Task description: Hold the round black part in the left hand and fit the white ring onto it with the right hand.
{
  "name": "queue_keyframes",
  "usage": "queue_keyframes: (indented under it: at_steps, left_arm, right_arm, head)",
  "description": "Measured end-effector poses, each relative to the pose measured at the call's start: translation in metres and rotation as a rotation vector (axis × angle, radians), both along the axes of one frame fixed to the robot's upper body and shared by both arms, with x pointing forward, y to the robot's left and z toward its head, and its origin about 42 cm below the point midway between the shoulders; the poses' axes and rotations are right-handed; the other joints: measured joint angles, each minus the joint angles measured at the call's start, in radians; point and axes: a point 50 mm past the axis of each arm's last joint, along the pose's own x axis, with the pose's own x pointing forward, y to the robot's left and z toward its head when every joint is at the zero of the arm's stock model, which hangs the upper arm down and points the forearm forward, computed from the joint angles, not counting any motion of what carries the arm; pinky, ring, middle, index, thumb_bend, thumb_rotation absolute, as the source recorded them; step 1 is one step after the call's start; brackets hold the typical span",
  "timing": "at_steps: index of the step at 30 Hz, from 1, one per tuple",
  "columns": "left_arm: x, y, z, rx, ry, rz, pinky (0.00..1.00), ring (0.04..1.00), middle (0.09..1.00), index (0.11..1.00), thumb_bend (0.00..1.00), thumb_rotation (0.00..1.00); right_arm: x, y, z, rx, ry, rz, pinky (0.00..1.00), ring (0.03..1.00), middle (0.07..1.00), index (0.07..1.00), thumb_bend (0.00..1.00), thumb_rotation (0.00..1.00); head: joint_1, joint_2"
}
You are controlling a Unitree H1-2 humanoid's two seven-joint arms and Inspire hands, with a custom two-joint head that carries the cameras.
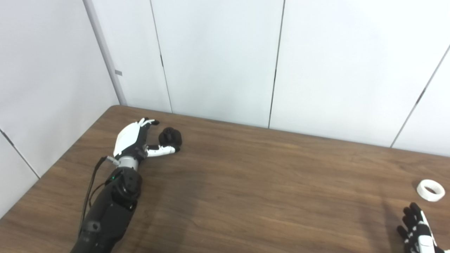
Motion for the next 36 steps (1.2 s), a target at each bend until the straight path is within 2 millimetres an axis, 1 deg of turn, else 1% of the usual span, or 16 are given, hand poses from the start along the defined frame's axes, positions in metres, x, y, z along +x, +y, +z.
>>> queue_keyframes:
  at_steps: [4, 12, 16, 24, 31, 36]
  left_arm:
    - [0.009, 0.005, -0.008, 0.008, 0.031, 0.024, 1.0, 1.0, 0.969, 0.839, 1.0, 0.38]
    - [0.027, 0.005, -0.008, 0.018, 0.061, 0.017, 1.0, 1.0, 0.964, 0.843, 1.0, 0.4]
    - [0.034, 0.006, -0.011, 0.001, 0.084, 0.018, 1.0, 1.0, 0.971, 0.844, 1.0, 0.41]
    - [0.039, 0.007, -0.017, -0.062, 0.098, 0.004, 1.0, 1.0, 0.953, 0.823, 1.0, 0.37]
    - [0.044, 0.004, -0.014, -0.076, 0.092, -0.01, 1.0, 0.995, 0.938, 0.809, 1.0, 0.35]
    - [0.045, 0.001, -0.015, -0.08, 0.091, -0.015, 1.0, 0.992, 0.927, 0.8, 0.99, 0.35]
  right_arm:
    - [0.0, 0.0, 0.0, -0.004, -0.001, -0.002, 1.0, 0.995, 0.978, 0.989, 0.32, 1.0]
    - [-0.002, 0.001, 0.001, -0.02, 0.003, -0.009, 1.0, 0.99, 0.972, 0.986, 0.31, 1.0]
    - [-0.002, 0.001, 0.001, -0.02, 0.001, -0.007, 1.0, 0.99, 0.972, 0.986, 0.29, 1.0]
    - [-0.002, 0.002, 0.001, -0.031, 0.0, -0.011, 1.0, 0.981, 0.966, 0.989, 0.28, 1.0]
    - [-0.003, 0.003, 0.002, -0.031, -0.002, -0.01, 1.0, 0.998, 0.979, 1.0, 0.27, 1.0]
    - [-0.003, 0.003, 0.004, -0.03, -0.009, -0.007, 1.0, 0.994, 0.978, 1.0, 0.26, 1.0]
  head:
    - [-0.002, 0.0]
    - [-0.005, -0.002]
    - [-0.006, -0.003]
    - [-0.015, -0.002]
    - [-0.017, 0.0]
    - [-0.017, 0.002]
